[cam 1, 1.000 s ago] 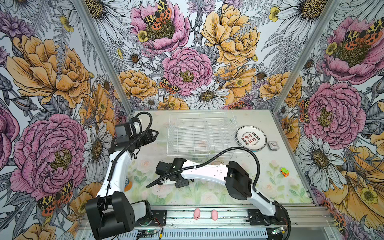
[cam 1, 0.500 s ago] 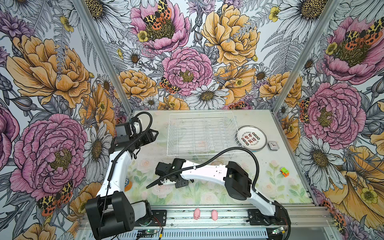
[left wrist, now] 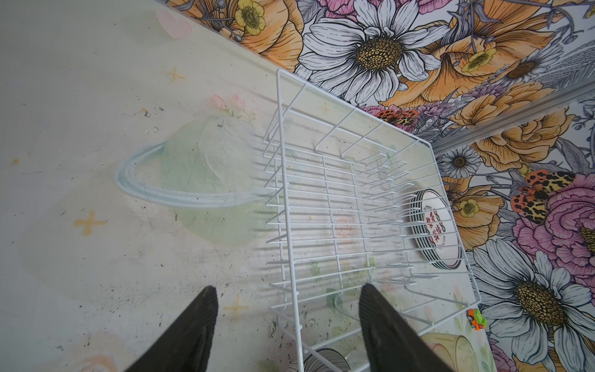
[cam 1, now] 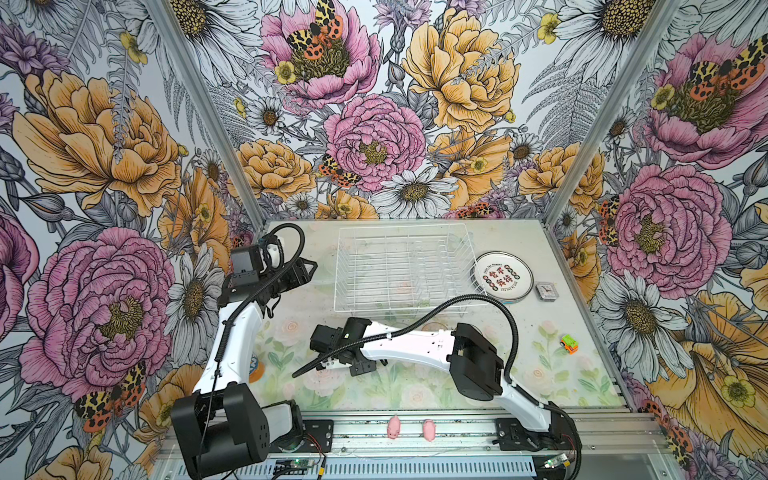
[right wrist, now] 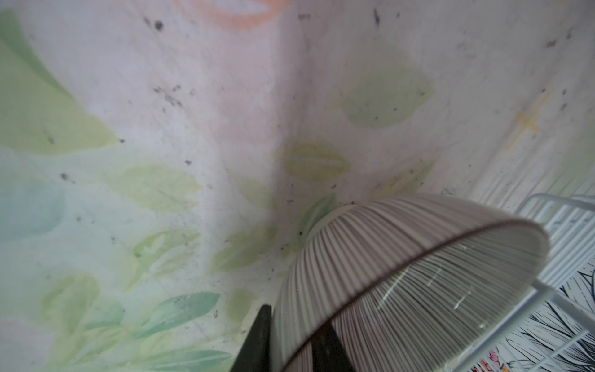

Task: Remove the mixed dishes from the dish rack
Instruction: 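Lower the striped bowl onto the table beside the clear glass with right gripper, then open right gripper off the bowl and raise it toward the printed plate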

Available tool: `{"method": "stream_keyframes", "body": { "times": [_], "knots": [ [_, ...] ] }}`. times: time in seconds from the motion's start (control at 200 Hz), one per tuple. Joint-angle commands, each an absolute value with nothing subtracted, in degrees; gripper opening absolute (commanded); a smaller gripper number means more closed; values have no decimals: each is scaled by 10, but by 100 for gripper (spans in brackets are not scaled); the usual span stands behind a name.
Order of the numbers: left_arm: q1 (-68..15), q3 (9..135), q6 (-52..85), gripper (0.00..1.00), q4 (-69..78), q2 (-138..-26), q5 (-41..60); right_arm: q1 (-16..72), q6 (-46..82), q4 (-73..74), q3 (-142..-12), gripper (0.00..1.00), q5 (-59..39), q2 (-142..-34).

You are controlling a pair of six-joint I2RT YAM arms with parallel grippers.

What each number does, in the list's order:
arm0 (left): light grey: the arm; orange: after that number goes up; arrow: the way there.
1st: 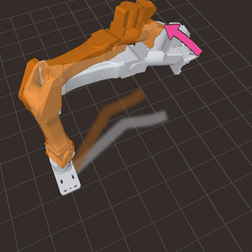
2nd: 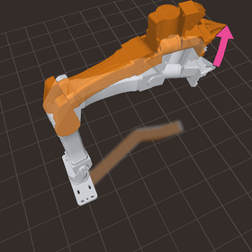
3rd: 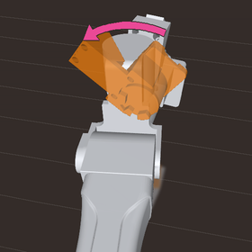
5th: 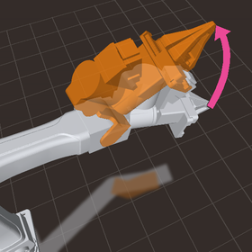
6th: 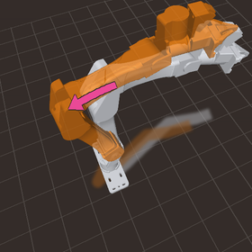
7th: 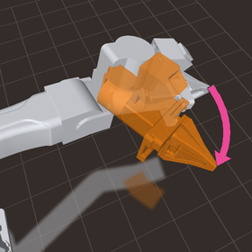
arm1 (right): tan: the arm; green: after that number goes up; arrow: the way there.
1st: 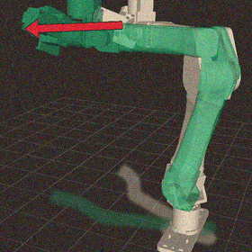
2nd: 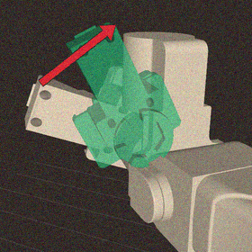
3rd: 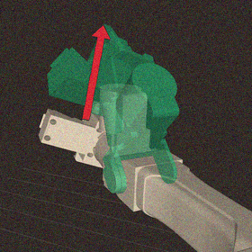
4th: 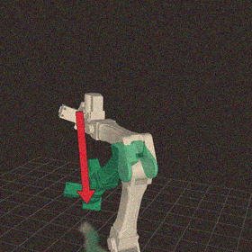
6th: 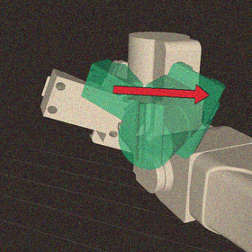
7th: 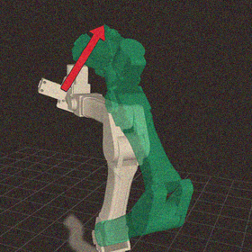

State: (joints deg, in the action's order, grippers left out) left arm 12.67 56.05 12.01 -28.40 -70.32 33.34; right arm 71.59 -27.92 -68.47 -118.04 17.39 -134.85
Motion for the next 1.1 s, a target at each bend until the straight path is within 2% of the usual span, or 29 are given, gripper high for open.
{"method": "stream_keyframes", "body": {
  "times": [0.0,0.28,1.096],
  "knots": [
    [134,579,120,71,-271,-693,350,717,-274,-679,-1193,28,187,-1349],
    [134,577,119,72,-271,-694,348,718,-268,-679,-1201,32,183,-1339],
    [135,569,116,74,-267,-699,345,721,-250,-674,-1194,33,97,-1257]
  ]
}}
